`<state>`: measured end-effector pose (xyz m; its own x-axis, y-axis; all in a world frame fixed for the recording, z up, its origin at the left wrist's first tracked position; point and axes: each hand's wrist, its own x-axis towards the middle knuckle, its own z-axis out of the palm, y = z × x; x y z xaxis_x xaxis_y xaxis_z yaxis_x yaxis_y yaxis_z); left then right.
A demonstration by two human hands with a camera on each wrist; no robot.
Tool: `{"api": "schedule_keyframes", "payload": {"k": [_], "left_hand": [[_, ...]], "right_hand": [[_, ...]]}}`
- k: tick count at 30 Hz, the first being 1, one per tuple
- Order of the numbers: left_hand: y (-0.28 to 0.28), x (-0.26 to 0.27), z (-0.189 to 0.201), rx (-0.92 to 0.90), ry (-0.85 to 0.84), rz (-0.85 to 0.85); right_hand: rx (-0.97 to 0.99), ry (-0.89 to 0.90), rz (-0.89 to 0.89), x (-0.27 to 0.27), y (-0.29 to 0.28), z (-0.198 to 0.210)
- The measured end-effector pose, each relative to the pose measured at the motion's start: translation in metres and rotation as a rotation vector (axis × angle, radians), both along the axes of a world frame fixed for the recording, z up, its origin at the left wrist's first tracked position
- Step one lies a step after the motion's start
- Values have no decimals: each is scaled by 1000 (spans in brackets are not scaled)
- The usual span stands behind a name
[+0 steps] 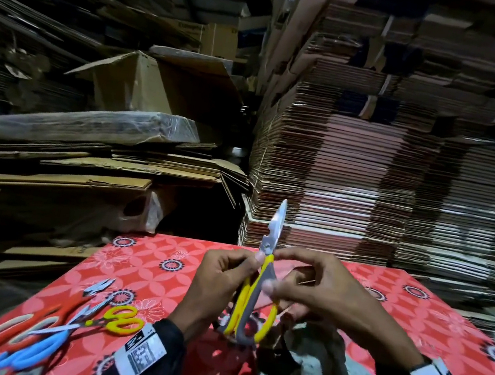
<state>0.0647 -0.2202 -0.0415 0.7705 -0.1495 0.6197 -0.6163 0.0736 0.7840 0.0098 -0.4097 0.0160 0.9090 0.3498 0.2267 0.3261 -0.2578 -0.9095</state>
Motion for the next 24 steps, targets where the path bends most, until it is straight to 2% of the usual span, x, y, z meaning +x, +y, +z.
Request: {"api": "schedule_keyframes", "payload": {"k": [4,7,10,11,14,16,18,22,24], "left_hand": [[-3,0,1,12,82,-45],[-3,-4,1,129,163,-111],[-2,1,-4,198,282,-127],[-2,0,-2,134,333,-167],[-2,2,3,-157,469,-214],[-1,4,5,-217,468,-199],[0,5,8,-260,450,-214],[1,4,8,-245,340,-231],[2,4,6,-235,291,-271]], "right_hand": [[-44,-114,-69,-4,16,-9],[-129,-318,-295,2,25,-17],[-175,-510,-357,-1,32,-19],[-187,-514,-341,-1,34,-20],[-148,-358,-190,0,36,-16],[-144,-306,-94,-2,31,-10],[-142,-331,-90,-5,25,-5],[-236,-507,-384,-2,8,-2],[-343,-478,-428,0,2,-6]]}}
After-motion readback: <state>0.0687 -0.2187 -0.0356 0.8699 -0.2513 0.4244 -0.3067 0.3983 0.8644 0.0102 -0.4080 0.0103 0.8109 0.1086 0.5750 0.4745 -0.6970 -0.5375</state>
